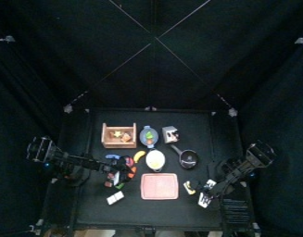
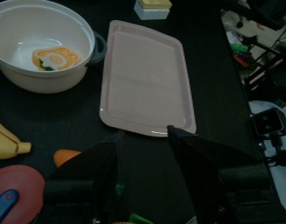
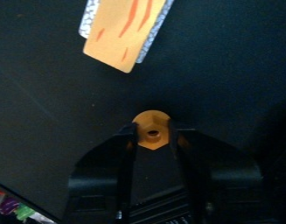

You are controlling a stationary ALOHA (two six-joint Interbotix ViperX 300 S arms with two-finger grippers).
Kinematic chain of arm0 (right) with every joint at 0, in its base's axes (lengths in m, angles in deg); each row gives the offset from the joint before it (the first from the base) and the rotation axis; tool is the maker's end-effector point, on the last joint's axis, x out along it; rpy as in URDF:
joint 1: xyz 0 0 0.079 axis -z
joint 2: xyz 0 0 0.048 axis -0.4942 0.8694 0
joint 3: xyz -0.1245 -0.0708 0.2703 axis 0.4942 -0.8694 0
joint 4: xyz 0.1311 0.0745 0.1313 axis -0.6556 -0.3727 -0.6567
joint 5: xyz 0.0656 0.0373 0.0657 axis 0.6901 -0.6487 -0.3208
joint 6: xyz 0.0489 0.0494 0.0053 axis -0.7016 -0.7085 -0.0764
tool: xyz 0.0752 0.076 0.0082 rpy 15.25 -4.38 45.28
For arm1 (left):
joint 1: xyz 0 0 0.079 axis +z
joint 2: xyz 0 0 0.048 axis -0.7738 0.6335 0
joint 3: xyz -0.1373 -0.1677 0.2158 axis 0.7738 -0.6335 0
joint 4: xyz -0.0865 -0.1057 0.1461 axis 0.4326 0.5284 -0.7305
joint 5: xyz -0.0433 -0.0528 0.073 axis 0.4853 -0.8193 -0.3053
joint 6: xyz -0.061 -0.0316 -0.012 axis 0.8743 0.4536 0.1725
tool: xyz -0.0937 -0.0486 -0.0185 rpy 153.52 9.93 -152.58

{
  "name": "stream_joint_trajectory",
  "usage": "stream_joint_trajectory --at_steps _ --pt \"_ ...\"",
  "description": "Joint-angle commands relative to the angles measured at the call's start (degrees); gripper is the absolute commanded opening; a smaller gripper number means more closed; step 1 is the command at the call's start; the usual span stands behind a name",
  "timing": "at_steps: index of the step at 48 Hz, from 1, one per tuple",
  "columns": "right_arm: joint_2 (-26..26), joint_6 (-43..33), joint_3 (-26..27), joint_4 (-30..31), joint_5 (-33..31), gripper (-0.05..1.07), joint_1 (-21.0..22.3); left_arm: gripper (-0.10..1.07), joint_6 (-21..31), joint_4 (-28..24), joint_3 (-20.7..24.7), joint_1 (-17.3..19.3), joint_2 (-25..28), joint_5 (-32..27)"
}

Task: Grab yellow nut

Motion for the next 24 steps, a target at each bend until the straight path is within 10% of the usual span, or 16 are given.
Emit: stream_joint_trajectory --at_steps 1,24 --pt "-2.02 -0.09 1.41 0.18 -0.97 0.62 0.26 0.83 -0.09 0.09 0.79 0.09 -0.09 0.26" --pt "-2.29 -0.09 1.41 2.90 -1.14 0.62 1.23 0.83 -0.09 0.09 0.79 0.00 -0.09 0.18"
